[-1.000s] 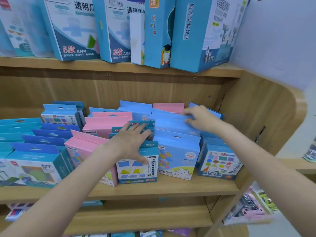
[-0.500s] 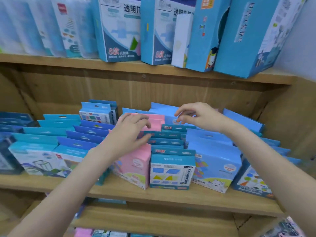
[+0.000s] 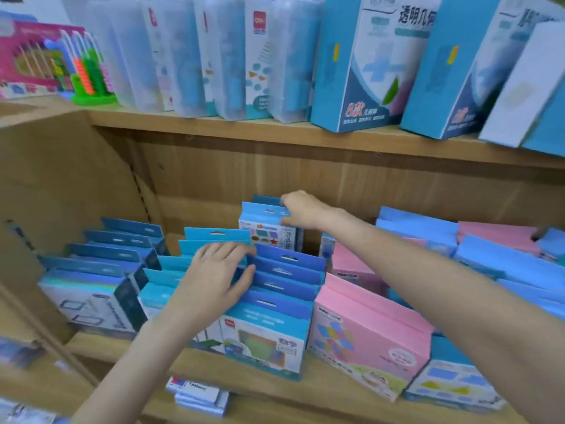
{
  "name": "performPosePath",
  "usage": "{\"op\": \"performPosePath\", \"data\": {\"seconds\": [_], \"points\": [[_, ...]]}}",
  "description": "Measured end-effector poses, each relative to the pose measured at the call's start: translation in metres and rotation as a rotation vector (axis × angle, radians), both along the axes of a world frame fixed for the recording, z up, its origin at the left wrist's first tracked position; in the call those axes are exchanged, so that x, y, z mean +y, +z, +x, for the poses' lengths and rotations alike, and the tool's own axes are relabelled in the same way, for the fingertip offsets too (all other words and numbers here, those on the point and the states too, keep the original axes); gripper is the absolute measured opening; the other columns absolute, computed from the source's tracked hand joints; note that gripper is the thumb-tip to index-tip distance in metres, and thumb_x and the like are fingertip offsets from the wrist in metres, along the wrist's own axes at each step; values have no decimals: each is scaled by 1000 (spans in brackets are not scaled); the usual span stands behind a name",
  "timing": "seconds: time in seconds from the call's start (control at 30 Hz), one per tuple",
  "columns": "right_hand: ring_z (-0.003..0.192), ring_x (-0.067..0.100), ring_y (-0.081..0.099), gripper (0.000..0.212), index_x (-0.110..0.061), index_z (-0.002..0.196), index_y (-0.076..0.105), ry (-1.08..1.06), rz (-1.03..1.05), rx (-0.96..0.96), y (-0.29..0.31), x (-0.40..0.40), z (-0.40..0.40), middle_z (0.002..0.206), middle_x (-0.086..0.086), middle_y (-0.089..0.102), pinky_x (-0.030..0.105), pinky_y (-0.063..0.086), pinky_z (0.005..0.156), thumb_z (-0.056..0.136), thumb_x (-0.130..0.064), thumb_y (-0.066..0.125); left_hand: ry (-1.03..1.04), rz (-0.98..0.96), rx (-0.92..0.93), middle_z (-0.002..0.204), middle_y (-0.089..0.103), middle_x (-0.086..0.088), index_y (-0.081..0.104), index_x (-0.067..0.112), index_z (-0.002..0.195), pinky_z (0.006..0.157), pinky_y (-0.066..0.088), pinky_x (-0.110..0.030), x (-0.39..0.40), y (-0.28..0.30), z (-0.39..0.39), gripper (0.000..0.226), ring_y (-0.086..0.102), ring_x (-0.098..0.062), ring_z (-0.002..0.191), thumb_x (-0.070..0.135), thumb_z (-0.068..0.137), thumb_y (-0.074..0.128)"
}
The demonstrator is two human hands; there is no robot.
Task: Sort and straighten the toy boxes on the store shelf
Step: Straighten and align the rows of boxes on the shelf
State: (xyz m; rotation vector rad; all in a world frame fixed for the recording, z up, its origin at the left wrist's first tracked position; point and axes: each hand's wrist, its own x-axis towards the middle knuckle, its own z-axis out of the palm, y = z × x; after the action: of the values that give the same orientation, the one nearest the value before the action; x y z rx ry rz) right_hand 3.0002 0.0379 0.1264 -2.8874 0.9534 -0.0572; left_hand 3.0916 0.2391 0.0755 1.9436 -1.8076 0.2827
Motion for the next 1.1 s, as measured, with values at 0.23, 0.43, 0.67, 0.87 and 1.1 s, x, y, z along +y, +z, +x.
{"op": "performPosePath", "data": {"seconds": [0.23,0.43,0.67,0.87,1.1], "points": [[84,40,57,10,-6,101,48,-59,-315,-310,11,24,-14,99,14,52,43,47,66,92,-9,44,-23,-82,13,93,65,5,63,17,96,91,31,-31,0,-7,1,32,59,-19,88,30,88,35],[79,37,57,13,-1,94,54,-159,-485,-765,67,64,-109,84,20,62,38,37,66,90,-13,50,-98,-224,151,103,60,3,59,16,100,89,30,-29,-5,5,2,30,54,-19,97,28,86,36],[62,6,54,18,-14,93,55,-421,-463,-862,105,111,-274,79,10,58,20,40,55,85,-30,50,-320,-299,169,103,60,0,59,13,100,84,31,-28,-33,25,-75,28,52,-18,98,23,82,39],[71,-1,60,8,-51,88,53,-573,-304,-755,102,133,-434,84,-4,60,14,49,64,82,-56,53,-506,-305,174,106,60,1,60,12,101,87,28,-24,-54,23,-175,27,50,-14,101,20,84,41],[49,12,65,8,-29,80,54,-591,-81,-434,68,136,-535,65,-3,67,29,51,50,88,-32,56,-513,-281,75,108,61,-3,61,11,102,89,30,-35,-84,12,-290,29,48,-19,104,27,84,44]]}}
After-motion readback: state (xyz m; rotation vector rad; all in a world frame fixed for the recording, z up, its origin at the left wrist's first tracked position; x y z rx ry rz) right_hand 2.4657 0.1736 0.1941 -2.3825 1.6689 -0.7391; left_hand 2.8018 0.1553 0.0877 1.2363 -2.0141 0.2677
